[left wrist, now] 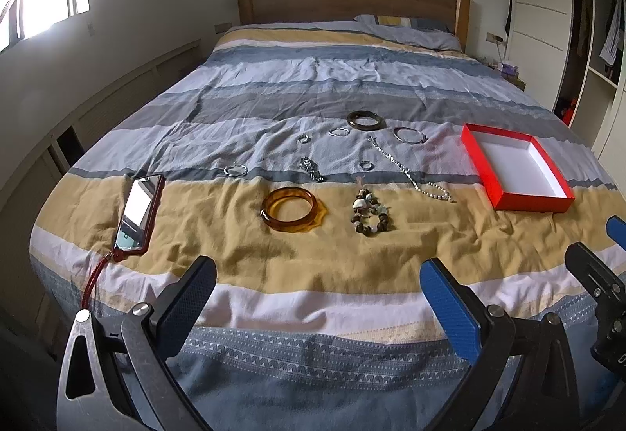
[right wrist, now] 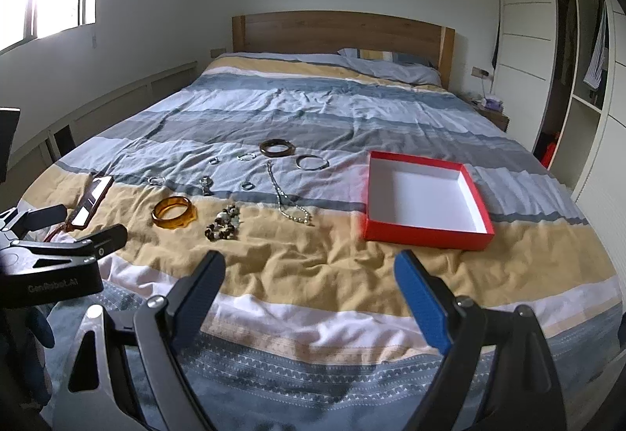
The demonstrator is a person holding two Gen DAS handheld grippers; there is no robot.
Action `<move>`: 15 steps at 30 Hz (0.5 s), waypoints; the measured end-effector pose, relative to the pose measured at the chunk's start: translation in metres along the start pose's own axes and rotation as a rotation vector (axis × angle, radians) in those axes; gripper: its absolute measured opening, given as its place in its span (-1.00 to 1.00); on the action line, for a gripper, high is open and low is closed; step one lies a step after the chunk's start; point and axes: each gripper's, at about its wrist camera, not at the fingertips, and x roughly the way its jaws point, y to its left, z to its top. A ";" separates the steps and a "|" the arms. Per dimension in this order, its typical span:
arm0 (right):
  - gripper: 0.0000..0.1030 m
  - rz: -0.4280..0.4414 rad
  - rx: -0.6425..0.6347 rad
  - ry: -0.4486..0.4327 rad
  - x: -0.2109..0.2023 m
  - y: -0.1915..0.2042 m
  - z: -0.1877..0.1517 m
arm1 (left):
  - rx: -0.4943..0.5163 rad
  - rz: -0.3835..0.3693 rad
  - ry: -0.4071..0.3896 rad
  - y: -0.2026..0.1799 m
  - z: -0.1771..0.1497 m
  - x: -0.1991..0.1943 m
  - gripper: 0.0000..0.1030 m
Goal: Organize jewelry
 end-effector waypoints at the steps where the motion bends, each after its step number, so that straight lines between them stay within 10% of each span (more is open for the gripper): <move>1: 0.71 0.003 0.003 -0.001 0.001 0.000 0.000 | 0.000 0.000 -0.002 0.000 0.000 0.000 0.98; 15: 0.71 0.004 0.012 0.016 0.025 -0.003 -0.005 | 0.003 0.069 -0.013 0.003 0.006 0.016 0.98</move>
